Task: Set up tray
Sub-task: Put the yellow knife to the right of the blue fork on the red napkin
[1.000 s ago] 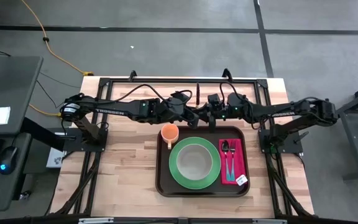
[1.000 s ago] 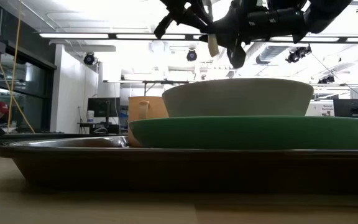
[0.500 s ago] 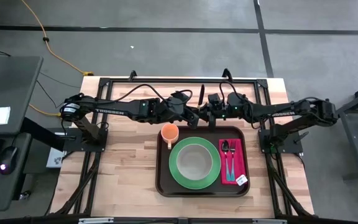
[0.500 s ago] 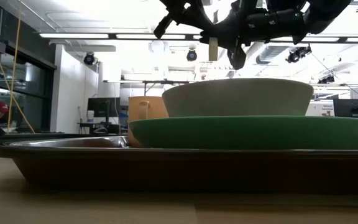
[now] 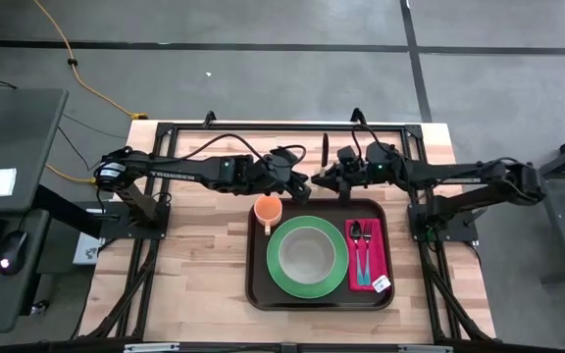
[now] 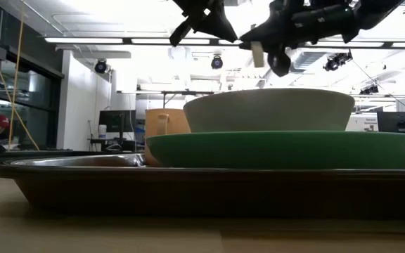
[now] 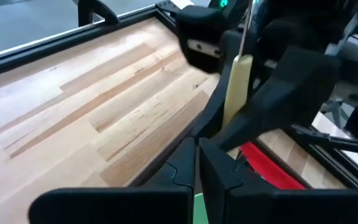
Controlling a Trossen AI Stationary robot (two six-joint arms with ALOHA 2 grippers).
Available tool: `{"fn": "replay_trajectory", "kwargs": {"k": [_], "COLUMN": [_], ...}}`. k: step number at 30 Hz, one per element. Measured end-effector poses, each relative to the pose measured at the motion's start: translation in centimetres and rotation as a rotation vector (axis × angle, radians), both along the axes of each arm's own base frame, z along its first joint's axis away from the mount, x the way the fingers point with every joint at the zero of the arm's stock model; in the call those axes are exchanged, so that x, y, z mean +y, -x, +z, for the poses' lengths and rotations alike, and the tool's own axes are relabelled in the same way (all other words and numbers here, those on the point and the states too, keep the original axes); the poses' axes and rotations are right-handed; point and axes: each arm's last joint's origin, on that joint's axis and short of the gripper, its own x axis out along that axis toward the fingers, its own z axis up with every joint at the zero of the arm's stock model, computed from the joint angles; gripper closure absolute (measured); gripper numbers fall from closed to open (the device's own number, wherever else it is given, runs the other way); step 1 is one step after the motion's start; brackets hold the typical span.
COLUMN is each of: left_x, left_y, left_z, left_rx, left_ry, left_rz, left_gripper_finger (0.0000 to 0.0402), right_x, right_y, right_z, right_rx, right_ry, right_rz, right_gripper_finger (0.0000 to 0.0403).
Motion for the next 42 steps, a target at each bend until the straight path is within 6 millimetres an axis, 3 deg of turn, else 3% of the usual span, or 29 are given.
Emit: {"fn": "replay_trajectory", "kwargs": {"k": [8,16,32,42], "left_x": [0.0,-0.1,-0.2,0.0], "left_y": [0.2,0.6,2.0,3.6], "left_z": [-0.3,-0.9,-2.3,-2.2], "left_rx": [0.034,0.109,0.328,0.461], "left_ry": [0.002,0.027,0.030,-0.061], "left_rz": [0.002,-0.027,-0.050,-0.040], "left_gripper_finger": [0.0355,0.0355,0.0355,0.0355], "right_x": [0.7,1.4,2.8,3.0], "right_y": [2.3,4.7,10.2,11.8], "right_z": [1.4,1.6,-1.3,-1.8], "right_rx": [0.021,0.125,0.114,0.086], "right_ry": [-0.048,-0.133,-0.365,-0.396], "right_rz": [0.050,0.080,0.054,0.020], "right_gripper_finger": [0.0386,0.0386,0.0385,0.0386]}}
